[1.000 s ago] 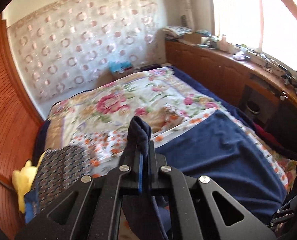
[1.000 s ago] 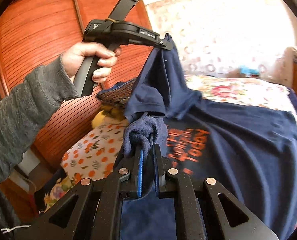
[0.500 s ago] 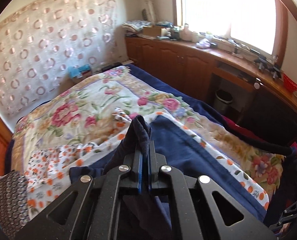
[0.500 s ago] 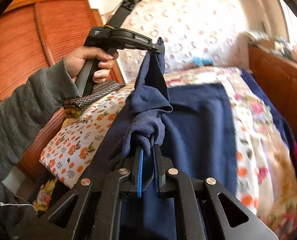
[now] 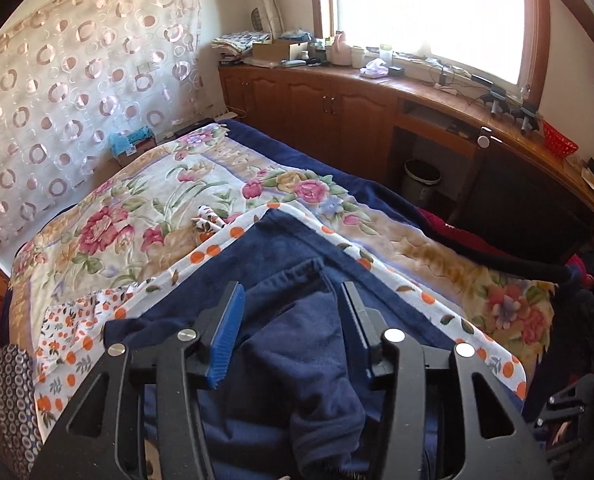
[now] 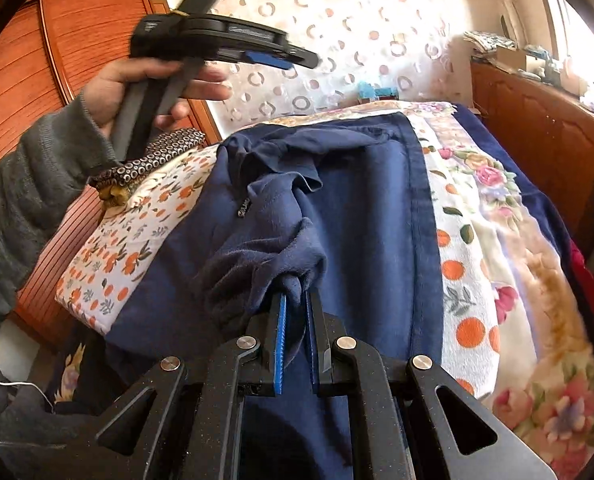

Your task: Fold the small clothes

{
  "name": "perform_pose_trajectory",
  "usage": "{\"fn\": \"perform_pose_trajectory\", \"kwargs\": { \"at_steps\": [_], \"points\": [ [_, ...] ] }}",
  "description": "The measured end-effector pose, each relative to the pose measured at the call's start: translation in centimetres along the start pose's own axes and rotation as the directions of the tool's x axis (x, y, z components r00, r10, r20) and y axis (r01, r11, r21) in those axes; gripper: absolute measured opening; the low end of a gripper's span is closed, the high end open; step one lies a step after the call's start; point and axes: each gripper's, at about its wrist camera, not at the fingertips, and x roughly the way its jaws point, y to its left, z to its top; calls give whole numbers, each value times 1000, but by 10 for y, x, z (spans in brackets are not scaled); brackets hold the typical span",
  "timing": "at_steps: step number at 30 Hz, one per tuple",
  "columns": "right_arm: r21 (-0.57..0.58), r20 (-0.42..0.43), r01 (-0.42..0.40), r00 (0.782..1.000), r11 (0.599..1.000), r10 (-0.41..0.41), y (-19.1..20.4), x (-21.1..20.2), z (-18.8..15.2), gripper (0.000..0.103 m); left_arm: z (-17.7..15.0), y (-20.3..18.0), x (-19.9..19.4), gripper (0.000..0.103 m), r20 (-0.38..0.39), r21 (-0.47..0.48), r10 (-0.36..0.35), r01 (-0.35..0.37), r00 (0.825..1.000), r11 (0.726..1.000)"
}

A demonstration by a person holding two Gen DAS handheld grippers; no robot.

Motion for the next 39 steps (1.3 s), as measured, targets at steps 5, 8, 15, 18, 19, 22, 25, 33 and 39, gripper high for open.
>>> {"fn": "perform_pose_trajectory", "kwargs": {
  "at_steps": [5,8,15,18,19,22,25,33,39],
  "points": [
    [5,9,37,999,999,-37,0,-5,-1,9,-30,7,-21,70,25,-34,-10,11,1000,999],
    [11,17,62,998,998,-62,-2,-10,0,26,-58,11,-32,77,19,-52,-17,18,1000,998],
    [-73,55,61,997,995,-57,27,-5,4,44,-124,23,-50,78,-6,-119,29,-30,1000,992],
    [-109,51,55,997,993,-50,43,3,7,44,-148,28,-53,78,-24,-152,48,-51,999,987],
    [-120,52,50,998,991,-44,48,4,8,44,-155,30,-52,78,-36,-159,56,-61,998,985],
    [-156,53,52,998,986,-44,62,10,11,44,-177,33,-45,77,-73,-187,78,-90,994,978],
    [-187,62,65,997,980,-55,72,12,14,44,-194,36,-42,77,-90,-208,89,-106,992,972],
    [-224,8,-5,1000,975,7,84,26,13,44,-215,31,-37,77,-102,-243,74,-97,992,965],
    [-246,-76,16,997,969,-35,76,56,3,44,-225,30,-31,78,-111,-267,64,-92,992,959]
  ]
}}
